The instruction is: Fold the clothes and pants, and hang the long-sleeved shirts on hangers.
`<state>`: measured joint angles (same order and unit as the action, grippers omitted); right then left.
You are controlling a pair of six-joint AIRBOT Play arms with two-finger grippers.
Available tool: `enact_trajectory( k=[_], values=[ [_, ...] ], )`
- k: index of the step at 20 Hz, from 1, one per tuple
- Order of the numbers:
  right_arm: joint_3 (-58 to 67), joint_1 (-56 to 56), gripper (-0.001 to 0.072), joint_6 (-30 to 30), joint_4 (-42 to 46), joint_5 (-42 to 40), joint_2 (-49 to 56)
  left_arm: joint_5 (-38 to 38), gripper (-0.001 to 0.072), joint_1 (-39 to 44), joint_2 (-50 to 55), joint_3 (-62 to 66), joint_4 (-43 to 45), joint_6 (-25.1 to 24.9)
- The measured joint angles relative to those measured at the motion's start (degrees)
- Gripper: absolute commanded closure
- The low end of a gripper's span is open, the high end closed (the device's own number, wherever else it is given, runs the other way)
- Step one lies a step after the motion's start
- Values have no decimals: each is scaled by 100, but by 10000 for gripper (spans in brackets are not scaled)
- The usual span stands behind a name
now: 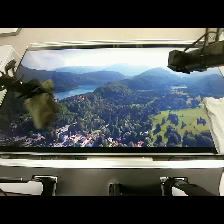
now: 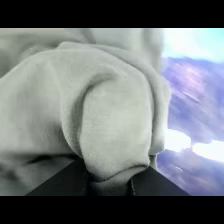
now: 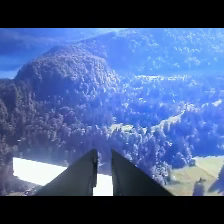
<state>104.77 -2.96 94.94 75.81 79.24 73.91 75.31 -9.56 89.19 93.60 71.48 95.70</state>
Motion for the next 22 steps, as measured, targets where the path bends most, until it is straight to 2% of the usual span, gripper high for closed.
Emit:
enact_trajectory(
  k=[4, 7, 11, 15, 17, 18, 19, 20, 21, 22],
  values=[
    [0, 0, 568, 216, -22, 518, -573, 107, 685, 1401, -223, 118, -234, 492],
    [0, 0, 568, 284, -24, 911, -1027, -170, 685, 2660, -197, 149, -330, 828],
    [0, 0, 568, 330, -22, 1246, -1558, -680, 685, 4210, 166, 157, -358, 1403],
    [2, 0, 568, 332, -20, 1497, -1899, -905, 680, 5337, 780, 157, -356, 1668],
    [2, 0, 567, 339, -22, 1593, -1976, -957, 615, 5650, 1047, 157, -363, 1722],
    [2, 0, 567, 354, -22, 1626, -1998, -973, 491, 5727, 1137, 157, -352, 1731],
    [2, 0, 567, 352, -22, 1641, -2015, -979, 257, 5757, 1191, 162, -354, 1729],
    [2, 0, 567, 352, -22, 1652, -2024, -994, 61, 5731, 1209, 164, -361, 1722],
    [2, 0, 567, 352, -22, 1635, -2031, -992, 18, 5646, 1202, 164, -358, 1668],
    [2, 0, 567, 352, -22, 1596, -2037, -955, 18, 5493, 1163, 164, -299, 1580]
  ],
)
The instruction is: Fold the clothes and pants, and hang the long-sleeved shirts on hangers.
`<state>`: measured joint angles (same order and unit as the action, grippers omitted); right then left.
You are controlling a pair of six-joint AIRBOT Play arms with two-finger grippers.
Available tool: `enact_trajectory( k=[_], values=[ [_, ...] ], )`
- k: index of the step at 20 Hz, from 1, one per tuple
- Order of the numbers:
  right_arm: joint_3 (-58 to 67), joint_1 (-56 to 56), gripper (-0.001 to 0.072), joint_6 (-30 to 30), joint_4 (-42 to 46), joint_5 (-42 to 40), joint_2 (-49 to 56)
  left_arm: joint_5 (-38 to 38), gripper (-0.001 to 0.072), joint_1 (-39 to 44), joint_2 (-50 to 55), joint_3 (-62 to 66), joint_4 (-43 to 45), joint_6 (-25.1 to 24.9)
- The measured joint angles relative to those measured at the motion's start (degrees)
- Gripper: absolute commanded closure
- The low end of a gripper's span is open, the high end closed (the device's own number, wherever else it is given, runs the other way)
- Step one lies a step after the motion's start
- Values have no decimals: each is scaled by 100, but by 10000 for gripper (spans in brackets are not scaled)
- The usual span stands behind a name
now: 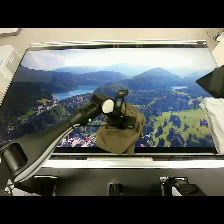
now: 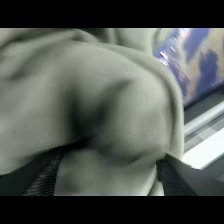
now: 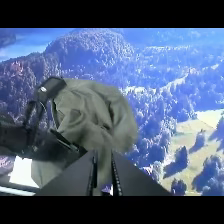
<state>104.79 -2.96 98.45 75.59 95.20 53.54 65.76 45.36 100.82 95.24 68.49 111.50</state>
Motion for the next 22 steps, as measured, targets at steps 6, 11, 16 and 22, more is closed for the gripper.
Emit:
enact_trajectory(
  k=[6, 11, 16, 22],
  values=[
    [0, 0, 560, -2, -9, -400, -7, 1226, 18, -1617, -634, -46, 684, -981],
    [0, 0, 436, -2, -26, -503, 68, 1429, 19, -3268, -1746, -1403, 0, -1937],
    [0, 0, 358, -7, -197, -302, 269, 911, 19, -4369, -2581, -3788, -1908, -3536],
    [0, 0, 359, -24, -299, -107, 374, 173, 18, -4658, -2444, -5259, -3661, -5528]
  ],
)
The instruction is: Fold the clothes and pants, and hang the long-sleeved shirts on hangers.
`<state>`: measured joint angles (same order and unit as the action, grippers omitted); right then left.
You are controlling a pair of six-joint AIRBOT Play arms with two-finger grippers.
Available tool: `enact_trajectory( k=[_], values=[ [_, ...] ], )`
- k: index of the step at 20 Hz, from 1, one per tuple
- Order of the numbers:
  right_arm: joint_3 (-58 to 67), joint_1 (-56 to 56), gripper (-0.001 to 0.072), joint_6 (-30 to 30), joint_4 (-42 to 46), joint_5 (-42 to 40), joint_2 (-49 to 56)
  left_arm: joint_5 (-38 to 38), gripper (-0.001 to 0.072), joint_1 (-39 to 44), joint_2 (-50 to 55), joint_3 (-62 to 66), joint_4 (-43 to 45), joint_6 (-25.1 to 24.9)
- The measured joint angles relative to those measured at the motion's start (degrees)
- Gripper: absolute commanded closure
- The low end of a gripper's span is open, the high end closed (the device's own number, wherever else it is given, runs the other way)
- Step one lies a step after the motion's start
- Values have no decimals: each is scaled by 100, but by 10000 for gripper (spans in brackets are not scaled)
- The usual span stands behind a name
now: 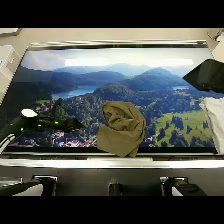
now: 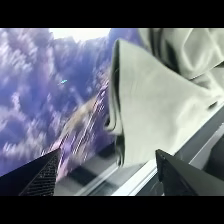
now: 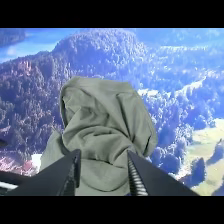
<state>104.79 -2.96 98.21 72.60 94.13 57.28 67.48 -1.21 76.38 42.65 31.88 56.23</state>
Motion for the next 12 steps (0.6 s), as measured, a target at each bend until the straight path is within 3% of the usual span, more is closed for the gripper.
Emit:
enact_trajectory(
  k=[5, 12],
  values=[
    [0, 0, 360, 31, -7, 35, 13, -168, 19, 42, 702, -111, -1036, -1058],
    [0, 0, 360, 116, -17, 39, 13, -175, 19, 627, 1480, 415, -1414, -1504]
  ],
)
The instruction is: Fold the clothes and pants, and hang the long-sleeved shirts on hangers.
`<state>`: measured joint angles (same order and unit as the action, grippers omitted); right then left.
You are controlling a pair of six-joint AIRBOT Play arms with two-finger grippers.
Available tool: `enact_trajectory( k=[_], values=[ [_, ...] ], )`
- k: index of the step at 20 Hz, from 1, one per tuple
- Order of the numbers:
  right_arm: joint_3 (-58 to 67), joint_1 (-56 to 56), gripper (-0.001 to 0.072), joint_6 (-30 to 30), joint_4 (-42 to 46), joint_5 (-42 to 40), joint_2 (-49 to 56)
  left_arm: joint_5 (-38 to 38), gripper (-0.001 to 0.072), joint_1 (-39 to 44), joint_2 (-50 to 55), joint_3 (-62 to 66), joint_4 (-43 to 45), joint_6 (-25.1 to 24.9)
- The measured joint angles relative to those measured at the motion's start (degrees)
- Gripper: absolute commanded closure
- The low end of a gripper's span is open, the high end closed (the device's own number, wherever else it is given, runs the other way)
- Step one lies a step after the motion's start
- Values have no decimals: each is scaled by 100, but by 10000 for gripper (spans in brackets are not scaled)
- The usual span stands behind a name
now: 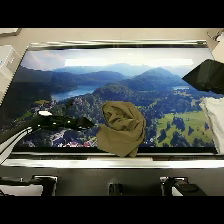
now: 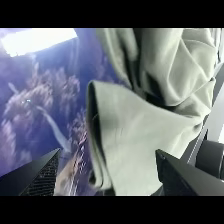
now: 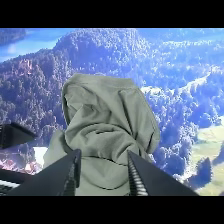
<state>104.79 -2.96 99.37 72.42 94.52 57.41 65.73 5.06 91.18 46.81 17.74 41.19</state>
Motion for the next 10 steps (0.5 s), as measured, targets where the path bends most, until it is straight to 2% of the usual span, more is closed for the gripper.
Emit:
enact_trajectory(
  k=[3, 5, 10],
  values=[
    [0, 0, 359, 17, 0, 0, 0, 0, 27, 258, 216, 256, -37, -2],
    [0, 0, 359, 31, 0, -4, 0, 0, 138, 402, 350, 374, -50, 98],
    [0, 0, 359, 33, 2, -116, 0, 7, 139, 682, 496, 485, -48, 254]
  ],
)
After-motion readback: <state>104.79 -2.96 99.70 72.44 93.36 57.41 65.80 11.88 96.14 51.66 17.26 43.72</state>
